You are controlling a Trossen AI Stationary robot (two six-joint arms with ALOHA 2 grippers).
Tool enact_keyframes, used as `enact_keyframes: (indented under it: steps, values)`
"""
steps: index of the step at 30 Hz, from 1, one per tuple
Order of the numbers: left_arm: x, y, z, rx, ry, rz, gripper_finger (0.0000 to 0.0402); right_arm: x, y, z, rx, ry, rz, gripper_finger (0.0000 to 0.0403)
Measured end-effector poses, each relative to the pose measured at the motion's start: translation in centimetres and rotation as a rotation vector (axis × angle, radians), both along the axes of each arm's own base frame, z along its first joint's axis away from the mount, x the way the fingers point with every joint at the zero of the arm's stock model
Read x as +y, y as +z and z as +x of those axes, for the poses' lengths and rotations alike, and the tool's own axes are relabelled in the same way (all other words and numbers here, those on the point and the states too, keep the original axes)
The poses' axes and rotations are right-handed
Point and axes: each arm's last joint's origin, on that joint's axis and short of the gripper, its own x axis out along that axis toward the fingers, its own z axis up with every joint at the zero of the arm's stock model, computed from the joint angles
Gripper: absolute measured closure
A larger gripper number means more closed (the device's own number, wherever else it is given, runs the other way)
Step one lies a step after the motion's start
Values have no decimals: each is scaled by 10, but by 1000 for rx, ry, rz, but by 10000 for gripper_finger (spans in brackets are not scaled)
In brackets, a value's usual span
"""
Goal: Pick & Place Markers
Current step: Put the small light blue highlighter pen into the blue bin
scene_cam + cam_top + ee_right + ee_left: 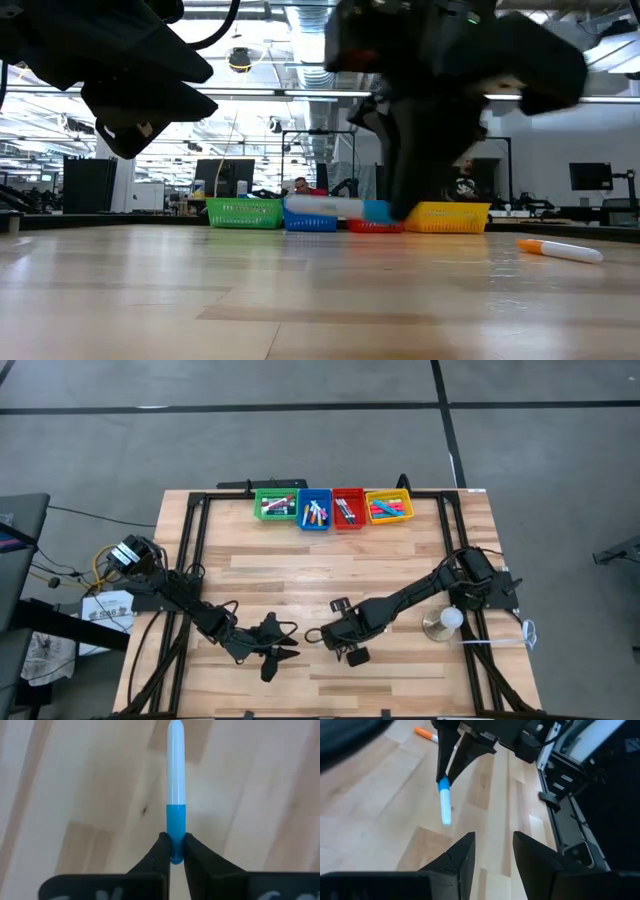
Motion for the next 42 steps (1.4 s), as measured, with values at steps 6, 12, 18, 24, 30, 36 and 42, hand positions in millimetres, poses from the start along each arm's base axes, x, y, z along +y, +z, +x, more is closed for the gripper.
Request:
enact_keyframes:
  steps: [6,12,18,24,30,36,42]
  values:
    - [3,0,2,-17,54,33,270,-3,24,13,-37,-17,13,385]
    - [10,0,6,-18,65,80,267,1,48,23,-103,-17,39,383]
    - [13,0,8,-15,73,84,250,3,56,26,-130,-17,49,384]
    - [13,0,8,-14,73,85,246,1,58,25,-119,-25,17,384]
    - [7,-1,4,-1,10,58,254,-29,53,20,0,-74,-108,386]
    - [13,17,-5,4,0,133,261,-68,54,25,40,-126,-148,385]
    - [35,60,-20,-58,17,244,262,-134,68,36,13,-254,-168,386]
